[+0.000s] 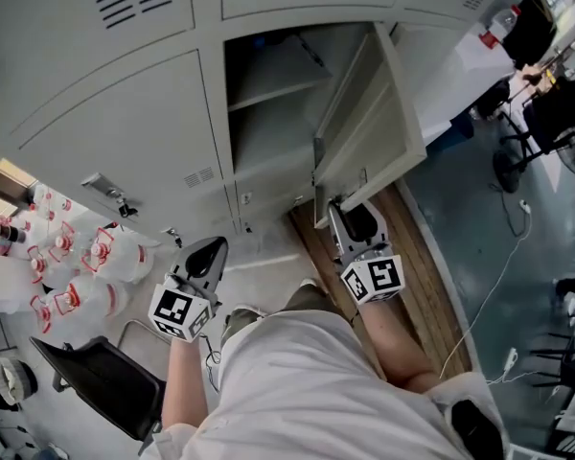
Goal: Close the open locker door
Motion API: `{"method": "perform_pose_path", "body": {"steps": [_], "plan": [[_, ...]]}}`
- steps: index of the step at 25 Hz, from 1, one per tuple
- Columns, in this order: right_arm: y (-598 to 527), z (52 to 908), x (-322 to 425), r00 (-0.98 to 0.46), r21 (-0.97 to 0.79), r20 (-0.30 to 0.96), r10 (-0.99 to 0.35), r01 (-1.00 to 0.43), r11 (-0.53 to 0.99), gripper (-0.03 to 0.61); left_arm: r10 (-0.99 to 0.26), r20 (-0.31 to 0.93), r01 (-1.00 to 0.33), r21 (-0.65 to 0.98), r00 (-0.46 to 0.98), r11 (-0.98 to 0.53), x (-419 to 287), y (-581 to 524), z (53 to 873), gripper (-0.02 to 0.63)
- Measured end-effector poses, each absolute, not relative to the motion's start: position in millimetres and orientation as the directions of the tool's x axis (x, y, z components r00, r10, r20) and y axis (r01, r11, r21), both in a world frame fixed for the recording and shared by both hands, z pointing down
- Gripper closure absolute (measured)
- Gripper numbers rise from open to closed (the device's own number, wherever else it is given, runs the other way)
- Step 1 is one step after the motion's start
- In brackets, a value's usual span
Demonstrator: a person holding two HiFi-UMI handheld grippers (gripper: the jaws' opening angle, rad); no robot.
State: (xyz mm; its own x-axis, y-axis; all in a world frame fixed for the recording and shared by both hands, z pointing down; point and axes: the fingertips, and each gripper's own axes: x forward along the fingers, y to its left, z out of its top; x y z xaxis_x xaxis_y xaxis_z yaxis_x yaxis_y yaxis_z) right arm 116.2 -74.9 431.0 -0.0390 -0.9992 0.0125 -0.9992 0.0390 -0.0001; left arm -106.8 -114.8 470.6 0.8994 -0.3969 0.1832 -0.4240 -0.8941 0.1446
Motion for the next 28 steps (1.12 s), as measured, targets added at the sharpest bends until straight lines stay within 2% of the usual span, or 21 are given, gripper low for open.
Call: {"method": "perform_pose_path", "body": {"steps": [9, 18, 28], "plan": [[-95.3, 430.1, 83.9, -0.067, 0.014, 0.012, -0.998, -0.998, 0.067, 0.382, -0.419, 0.180, -0.446, 0.151, 0.890, -0.882, -144.7, -119.0, 475.6, 0.611], [-115.6, 429.3, 58.8, -0.109, 0.015, 0.010, -0.994, -0.994, 0.109, 0.396, -0.473, 0.181, -0.500, 0.149, 0.862, -0.853, -179.1, -124.2, 477.9, 0.611], [-134.7, 428.4, 43.5, -0.158, 0.041, 0.009, -0.987, -0.987, 0.158, 0.366, -0.553, 0.181, -0.579, 0.148, 0.813, -0.802, -193.1, -126.9, 473.2, 0.611]]}}
